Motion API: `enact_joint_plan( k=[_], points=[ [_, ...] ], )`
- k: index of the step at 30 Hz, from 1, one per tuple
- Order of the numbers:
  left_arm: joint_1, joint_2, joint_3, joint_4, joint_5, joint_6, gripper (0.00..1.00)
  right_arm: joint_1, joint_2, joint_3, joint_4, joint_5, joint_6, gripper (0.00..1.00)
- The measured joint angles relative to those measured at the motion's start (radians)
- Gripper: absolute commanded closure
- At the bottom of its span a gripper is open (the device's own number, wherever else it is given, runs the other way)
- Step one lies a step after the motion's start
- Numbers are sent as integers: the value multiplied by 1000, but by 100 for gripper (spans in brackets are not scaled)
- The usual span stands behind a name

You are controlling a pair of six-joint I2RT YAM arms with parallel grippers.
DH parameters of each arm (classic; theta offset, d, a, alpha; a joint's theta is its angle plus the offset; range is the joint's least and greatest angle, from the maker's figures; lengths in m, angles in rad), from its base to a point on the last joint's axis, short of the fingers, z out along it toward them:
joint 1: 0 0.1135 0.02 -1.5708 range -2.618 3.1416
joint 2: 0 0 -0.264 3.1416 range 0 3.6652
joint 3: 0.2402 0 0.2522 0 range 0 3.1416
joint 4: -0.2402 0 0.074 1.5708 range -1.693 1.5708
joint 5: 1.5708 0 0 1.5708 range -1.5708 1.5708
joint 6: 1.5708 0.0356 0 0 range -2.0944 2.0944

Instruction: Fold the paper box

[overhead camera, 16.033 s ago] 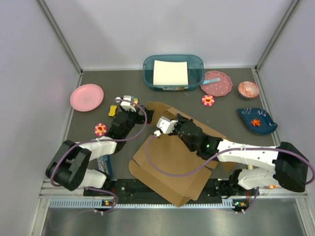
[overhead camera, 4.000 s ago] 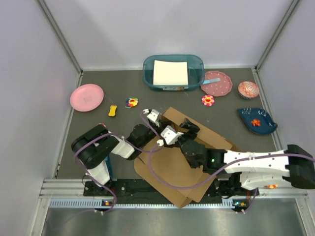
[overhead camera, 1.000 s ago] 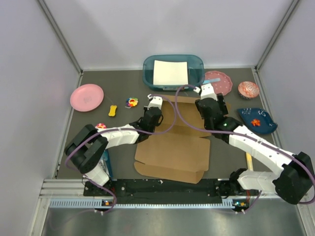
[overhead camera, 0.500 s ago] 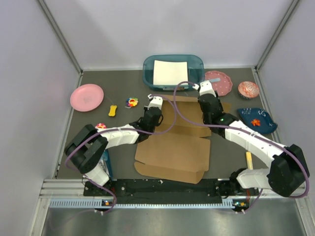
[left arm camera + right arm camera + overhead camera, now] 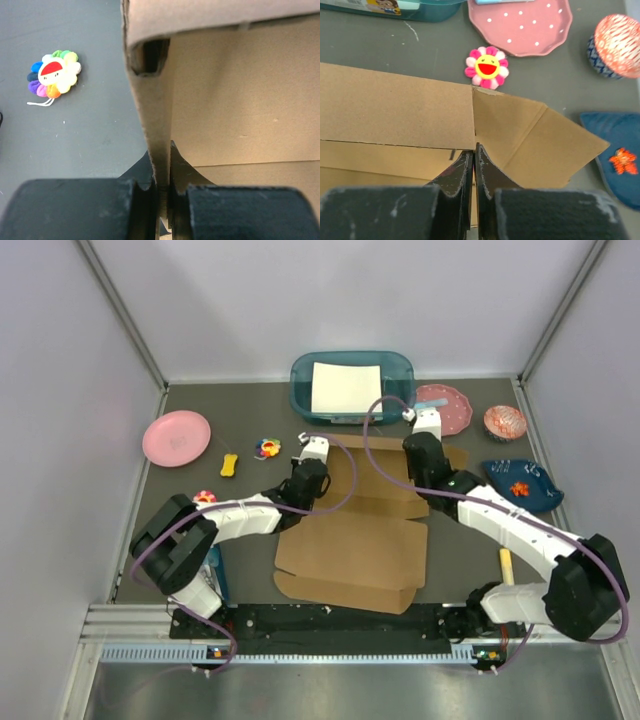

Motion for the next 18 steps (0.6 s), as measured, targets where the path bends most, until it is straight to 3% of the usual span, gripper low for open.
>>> enact_joint_plan(
  k=[7, 15, 17, 18],
  points=[
    [1, 0, -8, -24, -14, -51, 100, -6, -13, -7, -25, -73, 312, 100],
    [0, -27, -38, -26, -27, -96, 100, -15, -109, -154, 123, -136, 639, 100],
    [0, -30, -42, -26, -32, -102, 100, -15, -132, -191, 166, -151, 682, 88],
    [0, -31, -42, -27, -34, -103, 100, -15, -134, -195, 171, -154, 692, 71]
  ],
)
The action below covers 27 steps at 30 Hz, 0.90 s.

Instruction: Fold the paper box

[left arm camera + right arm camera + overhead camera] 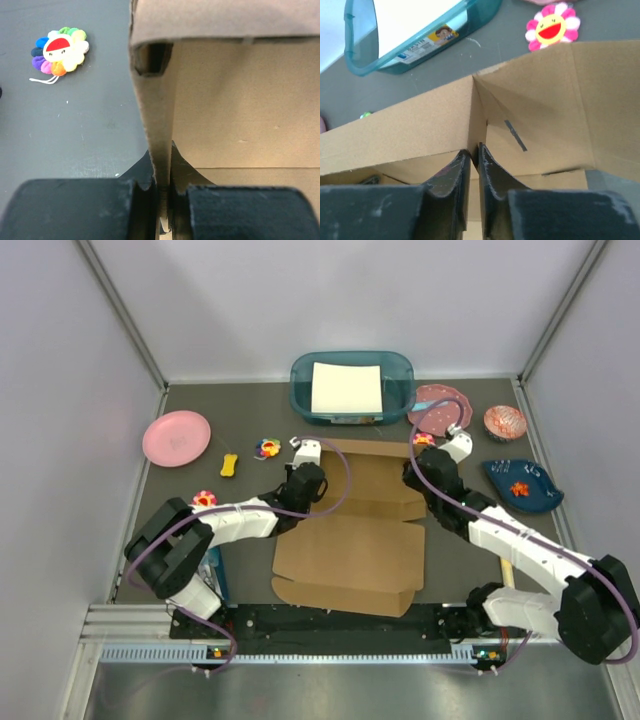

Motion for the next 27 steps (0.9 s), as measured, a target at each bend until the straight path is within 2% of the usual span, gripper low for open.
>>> enact_joint_plan(
  k=[3, 6, 7, 13, 19, 27],
  points=[
    [0, -1, -1, -3, -4, -4, 100, 2, 2, 0, -48, -28, -2, 43],
    [-1, -1, -1, -8, -12, -7, 100, 4, -4, 0, -153, -37, -37, 29],
    [-2, -2, 0, -11, -15, -10, 100, 4, -11, 1, -186, -34, -55, 28],
    [0, -2, 18, -52, -21, -26, 100, 4, -164, 8, -341, 10, -133, 26],
    [13, -1, 51, -130, -14, -62, 100, 3, -351, -51, -375, 50, -113, 27],
    [22, -2, 58, -156, -19, -98, 100, 0, -274, -169, -398, -2, 0, 31]
  ],
)
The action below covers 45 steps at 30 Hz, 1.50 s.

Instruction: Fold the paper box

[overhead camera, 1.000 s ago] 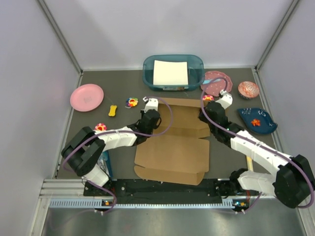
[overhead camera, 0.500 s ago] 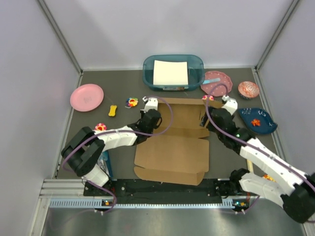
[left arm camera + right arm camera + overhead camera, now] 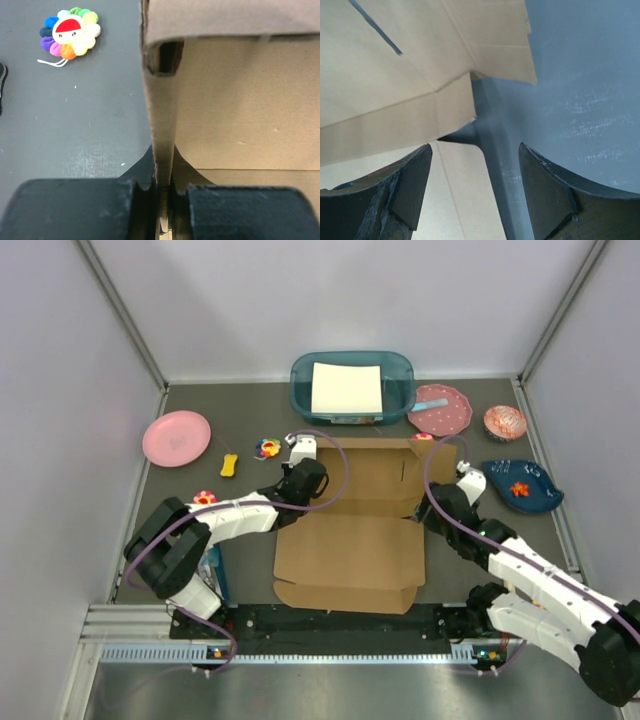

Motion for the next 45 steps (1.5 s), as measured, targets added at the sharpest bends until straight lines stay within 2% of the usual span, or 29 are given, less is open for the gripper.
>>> enact_joint_plan(
  k=[8, 16, 18, 23, 27, 32, 40, 45],
  points=[
    [0, -8, -20, 24, -5, -5, 100, -13, 92, -61, 90, -35, 41, 35],
    [0, -14, -30, 36, -6, -5, 100, -18, 202, -71, 241, -54, 35, 45],
    [0, -14, -30, 36, -6, -5, 100, -18, 241, -71, 275, -55, 25, 54],
    [0, -15, -34, 41, -6, -5, 100, -18, 288, -71, 341, -55, -1, 64],
    [-2, -16, -37, 48, -7, -5, 100, -18, 306, -71, 379, -55, -19, 79],
    [-3, -16, -38, 48, -10, -5, 100, -18, 309, -82, 444, -67, -31, 87],
    [-7, -16, -39, 50, -16, -5, 100, -4, 314, -118, 584, -138, -84, 89],
    [-6, -16, -43, 51, -34, -6, 100, 25, 365, -115, 624, -161, -129, 82]
  ],
)
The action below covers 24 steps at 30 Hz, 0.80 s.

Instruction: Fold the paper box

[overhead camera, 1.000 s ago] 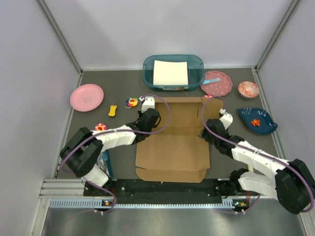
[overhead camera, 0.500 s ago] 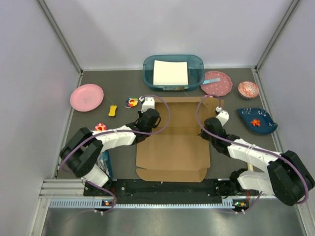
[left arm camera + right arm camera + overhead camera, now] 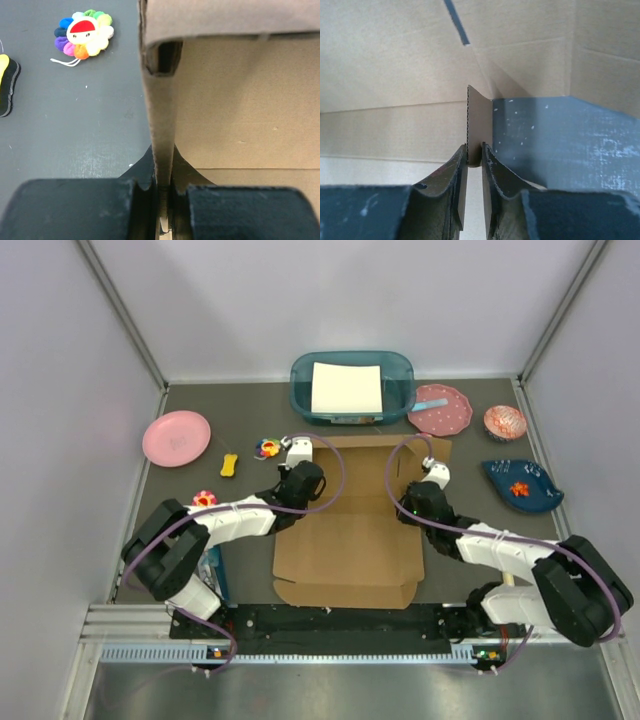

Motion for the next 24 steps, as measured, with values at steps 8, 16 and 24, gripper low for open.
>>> enact_joint_plan(
  k=[8, 16, 24],
  points=[
    [0, 0, -4, 8, -11, 1, 100, 31, 7, 35, -13, -52, -66, 57],
    [-2, 0, -9, 19, -15, 5, 100, 45, -275, 102, -237, 37, -153, 38],
    [-2, -2, -24, 47, -23, 17, 100, -157, -498, 190, -327, 142, -210, 40]
  ],
)
